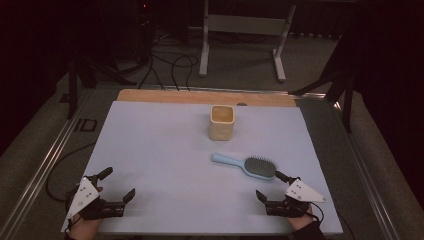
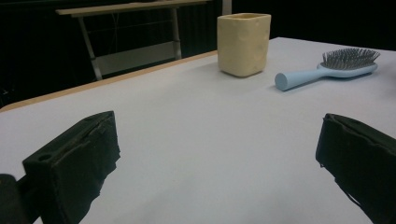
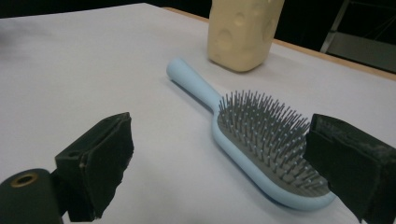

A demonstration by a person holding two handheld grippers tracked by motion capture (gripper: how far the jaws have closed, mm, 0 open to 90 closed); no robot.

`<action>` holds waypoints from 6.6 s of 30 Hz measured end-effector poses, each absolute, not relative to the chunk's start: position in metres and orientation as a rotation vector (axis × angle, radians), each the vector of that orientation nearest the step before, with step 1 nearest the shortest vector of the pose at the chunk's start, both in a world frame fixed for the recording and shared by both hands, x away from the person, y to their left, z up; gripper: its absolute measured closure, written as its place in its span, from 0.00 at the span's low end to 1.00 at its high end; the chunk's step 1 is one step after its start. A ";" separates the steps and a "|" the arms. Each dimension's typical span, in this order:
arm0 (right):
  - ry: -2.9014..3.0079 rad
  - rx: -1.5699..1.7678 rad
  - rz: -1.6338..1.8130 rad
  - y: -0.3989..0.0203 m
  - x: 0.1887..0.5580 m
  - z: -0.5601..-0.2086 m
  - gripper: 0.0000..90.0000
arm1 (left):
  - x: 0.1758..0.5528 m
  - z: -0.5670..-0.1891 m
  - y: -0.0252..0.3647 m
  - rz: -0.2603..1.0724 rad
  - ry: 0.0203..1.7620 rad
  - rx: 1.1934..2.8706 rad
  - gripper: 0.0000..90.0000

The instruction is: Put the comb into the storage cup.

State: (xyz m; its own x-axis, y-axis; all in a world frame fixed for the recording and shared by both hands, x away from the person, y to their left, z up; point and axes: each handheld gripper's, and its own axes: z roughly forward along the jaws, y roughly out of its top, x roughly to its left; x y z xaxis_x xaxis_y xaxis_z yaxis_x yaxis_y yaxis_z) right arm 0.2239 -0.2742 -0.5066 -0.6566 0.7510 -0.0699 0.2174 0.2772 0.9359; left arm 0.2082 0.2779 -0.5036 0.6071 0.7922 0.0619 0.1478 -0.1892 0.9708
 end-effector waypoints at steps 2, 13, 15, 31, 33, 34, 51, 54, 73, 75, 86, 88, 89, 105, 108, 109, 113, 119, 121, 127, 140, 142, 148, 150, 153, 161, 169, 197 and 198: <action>2.043 0.869 1.378 -0.274 0.224 -0.506 0.09 | 0.208 -0.503 0.278 0.700 0.785 1.687 0.00; 2.074 0.852 1.366 -0.269 0.223 -0.505 0.09 | 0.209 -0.504 0.277 0.694 0.781 1.690 0.00; 2.073 0.854 1.368 -0.270 0.224 -0.505 0.09 | 0.208 -0.504 0.278 0.693 0.782 1.690 0.00; 2.157 0.834 1.326 -0.261 0.222 -0.496 0.09 | 0.206 -0.502 0.280 0.695 0.786 1.670 0.00; 2.172 0.832 1.319 -0.259 0.220 -0.493 0.09 | 0.206 -0.502 0.280 0.697 0.786 1.673 0.00; 2.180 0.818 1.305 -0.258 0.220 -0.492 0.09 | 0.206 -0.503 0.280 0.697 0.788 1.674 0.00; 2.160 0.759 1.357 -0.253 0.224 -0.445 0.09 | 0.206 -0.502 0.281 0.698 0.789 1.660 0.00; 2.141 0.739 1.358 -0.252 0.227 -0.435 0.09 | 0.206 -0.501 0.281 0.706 0.786 1.662 0.00; 2.146 0.670 1.385 -0.238 0.250 -0.399 0.09 | 0.206 -0.502 0.282 0.702 0.791 1.655 0.00; 2.148 0.655 1.382 -0.237 0.252 -0.396 0.10 | 0.206 -0.502 0.282 0.701 0.791 1.655 0.00; 2.136 0.626 1.387 -0.225 0.268 -0.381 0.12 | 0.206 -0.502 0.282 0.694 0.789 1.656 0.00; 2.141 0.625 1.385 -0.221 0.272 -0.380 0.12 | 0.206 -0.502 0.282 0.694 0.787 1.655 0.00; 2.139 0.623 1.390 -0.220 0.273 -0.380 0.12 | 0.206 -0.502 0.282 0.693 0.788 1.656 0.00; 2.202 0.630 1.395 -0.190 0.303 -0.402 0.13 | 0.206 -0.502 0.282 0.684 0.785 1.656 0.00; 2.220 0.633 1.391 -0.184 0.309 -0.409 0.15 | 0.207 -0.502 0.281 0.682 0.784 1.656 0.00; 2.222 0.636 1.391 -0.182 0.311 -0.411 0.15 | 0.207 -0.502 0.281 0.682 0.783 1.658 0.00; 2.238 0.653 1.388 -0.176 0.318 -0.419 0.18 | 0.207 -0.502 0.282 0.680 0.782 1.657 0.00; 2.249 0.696 1.374 -0.170 0.328 -0.430 0.24 | 0.207 -0.502 0.282 0.677 0.781 1.657 0.00; 2.258 0.717 1.340 -0.168 0.331 -0.434 0.25 | 0.207 -0.502 0.282 0.675 0.780 1.657 0.00; 2.280 0.771 1.266 -0.161 0.340 -0.450 0.35 | 0.207 -0.502 0.282 0.671 0.779 1.659 0.00; 2.315 0.866 1.089 -0.144 0.351 -0.471 0.72 | 0.207 -0.503 0.281 0.666 0.776 1.665 0.00; 2.317 0.876 1.074 -0.141 0.353 -0.473 0.78 | 0.207 -0.503 0.281 0.667 0.774 1.665 0.00; 2.320 0.903 1.028 -0.134 0.359 -0.480 0.89 | 0.207 -0.503 0.281 0.663 0.775 1.668 0.00; 2.317 0.910 1.018 -0.133 0.361 -0.482 0.92 | 0.207 -0.503 0.281 0.662 0.775 1.668 0.00; 2.326 0.924 0.993 -0.131 0.364 -0.485 0.98 | 0.208 -0.503 0.281 0.661 0.774 1.671 0.00; 2.354 1.008 0.918 -0.125 0.372 -0.491 1.00 | 0.208 -0.503 0.280 0.654 0.773 1.674 0.00; 2.355 1.059 0.847 -0.120 0.377 -0.497 1.00 | 0.208 -0.503 0.280 0.650 0.770 1.675 0.00; 2.459 1.008 0.873 -0.128 0.333 -0.503 1.00 | 0.208 -0.503 0.279 0.641 0.768 1.680 0.00; 2.459 1.008 0.873 -0.128 0.333 -0.503 1.00 | 0.208 -0.503 0.279 0.641 0.768 1.680 0.00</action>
